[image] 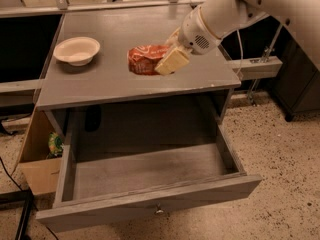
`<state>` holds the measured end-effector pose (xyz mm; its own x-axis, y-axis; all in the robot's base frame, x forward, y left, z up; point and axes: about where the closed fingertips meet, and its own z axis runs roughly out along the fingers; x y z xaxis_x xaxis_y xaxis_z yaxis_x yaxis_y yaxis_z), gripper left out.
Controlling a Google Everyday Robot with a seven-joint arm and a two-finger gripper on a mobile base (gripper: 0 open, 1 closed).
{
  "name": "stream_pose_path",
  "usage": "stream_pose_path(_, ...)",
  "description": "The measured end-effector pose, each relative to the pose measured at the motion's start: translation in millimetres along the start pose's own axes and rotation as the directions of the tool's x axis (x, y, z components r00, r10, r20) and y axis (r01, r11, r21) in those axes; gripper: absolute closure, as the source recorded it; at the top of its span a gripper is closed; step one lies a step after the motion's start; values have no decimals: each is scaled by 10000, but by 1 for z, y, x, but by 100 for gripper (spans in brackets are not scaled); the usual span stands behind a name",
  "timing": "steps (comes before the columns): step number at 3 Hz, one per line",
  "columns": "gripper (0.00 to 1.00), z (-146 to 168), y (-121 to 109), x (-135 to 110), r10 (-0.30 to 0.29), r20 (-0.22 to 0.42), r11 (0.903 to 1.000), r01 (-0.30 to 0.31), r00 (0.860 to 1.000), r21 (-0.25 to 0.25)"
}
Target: Place coke can into top drawer
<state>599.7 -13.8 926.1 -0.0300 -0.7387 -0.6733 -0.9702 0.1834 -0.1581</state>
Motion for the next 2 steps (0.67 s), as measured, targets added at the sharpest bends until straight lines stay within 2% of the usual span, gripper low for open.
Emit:
stream_pose_path(1, 100, -18, 33, 5, 441, -115, 9984, -444, 9990, -341)
stream_pose_path(2, 100, -21, 81, 21, 1110, 38, 9912, -1104, 9938, -735)
